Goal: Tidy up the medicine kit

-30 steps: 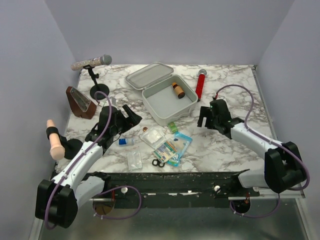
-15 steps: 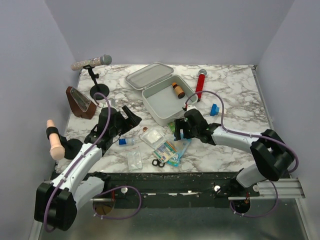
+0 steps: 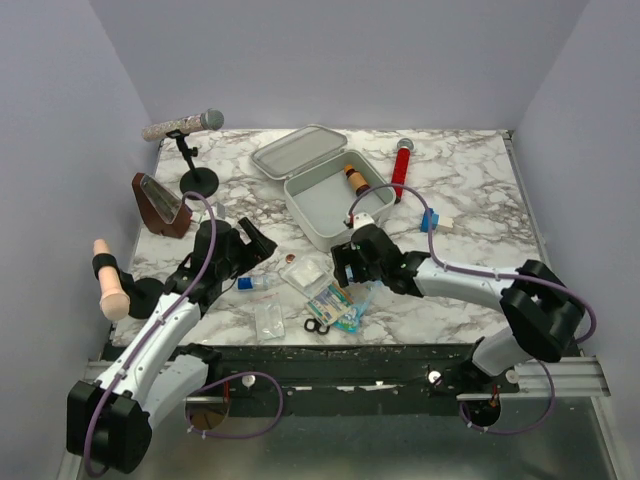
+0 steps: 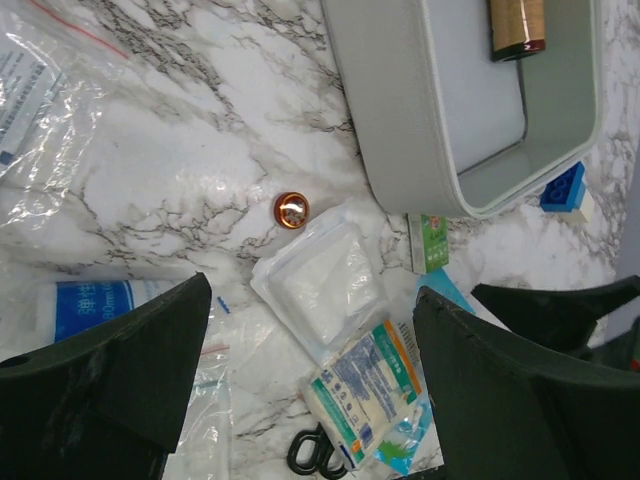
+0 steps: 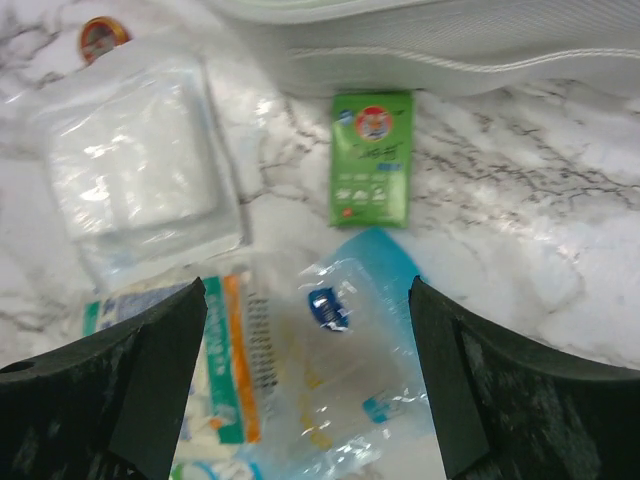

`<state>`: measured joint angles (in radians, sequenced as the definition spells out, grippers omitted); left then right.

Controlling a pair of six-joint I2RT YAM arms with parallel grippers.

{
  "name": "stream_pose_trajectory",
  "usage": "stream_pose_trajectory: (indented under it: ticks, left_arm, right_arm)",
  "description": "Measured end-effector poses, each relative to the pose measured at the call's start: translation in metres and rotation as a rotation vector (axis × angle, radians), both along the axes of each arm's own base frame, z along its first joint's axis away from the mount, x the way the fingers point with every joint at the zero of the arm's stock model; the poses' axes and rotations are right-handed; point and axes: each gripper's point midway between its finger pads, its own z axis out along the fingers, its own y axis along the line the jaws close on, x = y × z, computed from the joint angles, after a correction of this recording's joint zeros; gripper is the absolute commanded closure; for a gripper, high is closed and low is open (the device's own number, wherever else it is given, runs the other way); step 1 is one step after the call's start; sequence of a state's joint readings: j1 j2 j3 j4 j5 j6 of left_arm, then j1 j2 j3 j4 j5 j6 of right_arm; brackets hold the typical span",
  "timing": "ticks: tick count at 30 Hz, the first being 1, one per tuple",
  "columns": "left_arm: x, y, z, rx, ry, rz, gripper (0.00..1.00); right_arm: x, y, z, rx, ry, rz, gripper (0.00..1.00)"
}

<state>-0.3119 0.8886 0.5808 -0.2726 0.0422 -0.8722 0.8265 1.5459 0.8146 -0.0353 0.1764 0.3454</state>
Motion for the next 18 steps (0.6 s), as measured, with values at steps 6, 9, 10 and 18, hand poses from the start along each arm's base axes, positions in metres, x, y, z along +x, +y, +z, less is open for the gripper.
stream_pose_trajectory:
  ticks: [6, 9, 10, 18]
  left_arm:
    - [-0.007, 0.026, -0.007, 0.098, 0.063, 0.09, 0.06]
    - [-0.009, 0.047, -0.001, 0.132, 0.066, 0.166, 0.08]
    - [-0.009, 0.058, 0.003, 0.143, 0.064, 0.205, 0.08]
    - [-0.013, 0.095, 0.013, 0.217, 0.12, 0.338, 0.02]
  right_arm:
    - [-0.027, 0.014, 0.031, 0.055, -0.046, 0.071, 0.1]
    - [-0.031, 0.009, 0.046, 0.096, -0.067, 0.059, 0.1]
    - [-0.033, 0.007, 0.049, 0.104, -0.072, 0.057, 0.09]
    - [-0.038, 0.002, 0.045, 0.103, -0.066, 0.064, 0.09]
